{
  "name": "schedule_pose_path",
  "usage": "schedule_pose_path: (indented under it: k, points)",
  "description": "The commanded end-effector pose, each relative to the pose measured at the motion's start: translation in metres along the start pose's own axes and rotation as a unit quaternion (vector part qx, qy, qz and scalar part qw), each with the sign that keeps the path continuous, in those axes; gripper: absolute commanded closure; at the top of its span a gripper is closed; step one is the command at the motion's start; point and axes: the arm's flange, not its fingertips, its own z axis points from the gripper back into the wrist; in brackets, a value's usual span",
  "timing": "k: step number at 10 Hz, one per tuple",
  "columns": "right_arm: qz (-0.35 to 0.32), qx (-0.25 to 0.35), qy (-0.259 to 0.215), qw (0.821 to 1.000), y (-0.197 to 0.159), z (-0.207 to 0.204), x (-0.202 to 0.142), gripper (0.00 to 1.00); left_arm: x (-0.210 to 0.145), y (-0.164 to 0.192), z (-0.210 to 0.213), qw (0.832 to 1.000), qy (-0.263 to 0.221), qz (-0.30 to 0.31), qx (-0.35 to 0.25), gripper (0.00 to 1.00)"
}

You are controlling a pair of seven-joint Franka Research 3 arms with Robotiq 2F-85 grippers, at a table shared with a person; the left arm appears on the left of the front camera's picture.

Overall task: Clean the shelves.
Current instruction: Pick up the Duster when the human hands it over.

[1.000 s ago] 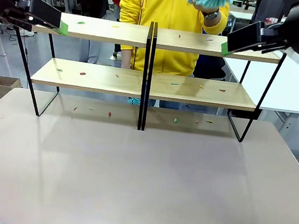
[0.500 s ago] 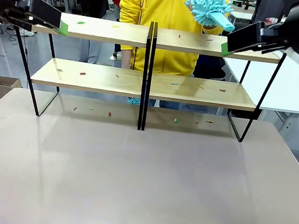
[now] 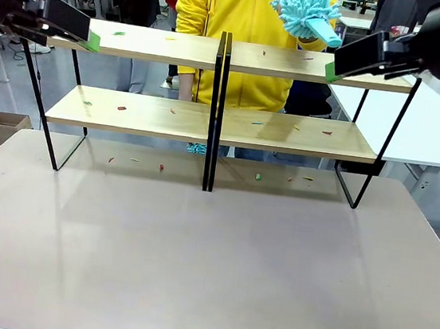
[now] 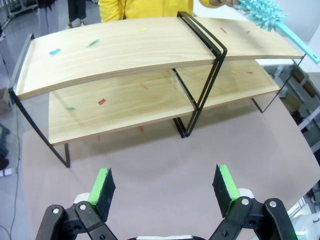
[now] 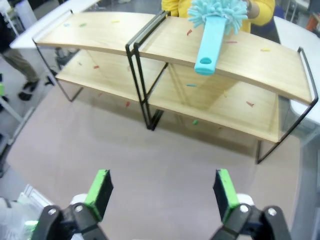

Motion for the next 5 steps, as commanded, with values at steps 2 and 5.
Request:
schedule_pose_path:
  k: [2,5]
  points:
    - [-0.296,0.226,0.103,0.922,-0.11,-0.01,0.064,0.0,0.0,0.0,0.002,1.0,-0.002,0.0,0.0,0.0]
    - [-0.187,0.147,0.035,0.971,-0.118,-0.019,0.046,0.0,0.0,0.0,0.002,1.0,-0.002,0.0,0.0,0.0]
